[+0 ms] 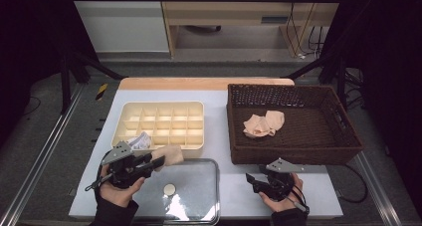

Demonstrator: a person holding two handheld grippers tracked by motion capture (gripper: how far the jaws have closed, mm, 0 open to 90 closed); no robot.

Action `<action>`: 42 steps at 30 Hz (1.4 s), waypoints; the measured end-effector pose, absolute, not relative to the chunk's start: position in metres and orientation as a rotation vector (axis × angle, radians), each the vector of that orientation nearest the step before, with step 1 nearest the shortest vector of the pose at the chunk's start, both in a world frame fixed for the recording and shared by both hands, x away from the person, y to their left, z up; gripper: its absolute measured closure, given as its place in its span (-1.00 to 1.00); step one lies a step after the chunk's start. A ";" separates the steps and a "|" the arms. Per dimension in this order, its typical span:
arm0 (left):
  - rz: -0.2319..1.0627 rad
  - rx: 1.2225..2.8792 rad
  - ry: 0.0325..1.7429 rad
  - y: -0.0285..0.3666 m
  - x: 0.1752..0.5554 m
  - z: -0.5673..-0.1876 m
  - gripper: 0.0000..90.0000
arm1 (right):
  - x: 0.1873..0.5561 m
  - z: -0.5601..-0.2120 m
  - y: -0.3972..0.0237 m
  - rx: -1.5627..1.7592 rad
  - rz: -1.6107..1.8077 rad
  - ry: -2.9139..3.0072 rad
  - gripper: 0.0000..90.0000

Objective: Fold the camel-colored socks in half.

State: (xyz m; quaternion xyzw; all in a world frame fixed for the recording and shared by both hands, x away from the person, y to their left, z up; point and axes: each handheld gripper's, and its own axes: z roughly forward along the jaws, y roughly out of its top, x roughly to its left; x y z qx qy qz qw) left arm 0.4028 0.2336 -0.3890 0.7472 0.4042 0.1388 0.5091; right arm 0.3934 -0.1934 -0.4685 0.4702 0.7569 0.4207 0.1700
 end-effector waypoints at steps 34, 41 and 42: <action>0.439 1.950 1.162 0.254 0.476 -0.387 0.45 | 0.393 -0.470 -0.201 1.370 1.178 2.122 -0.18; 0.445 2.031 1.192 0.253 0.491 -0.400 0.46 | 0.393 -0.470 -0.201 1.369 1.179 2.124 -0.18; 0.441 2.037 1.189 0.253 0.491 -0.400 0.46 | 0.393 -0.471 -0.201 1.368 1.178 2.125 -0.18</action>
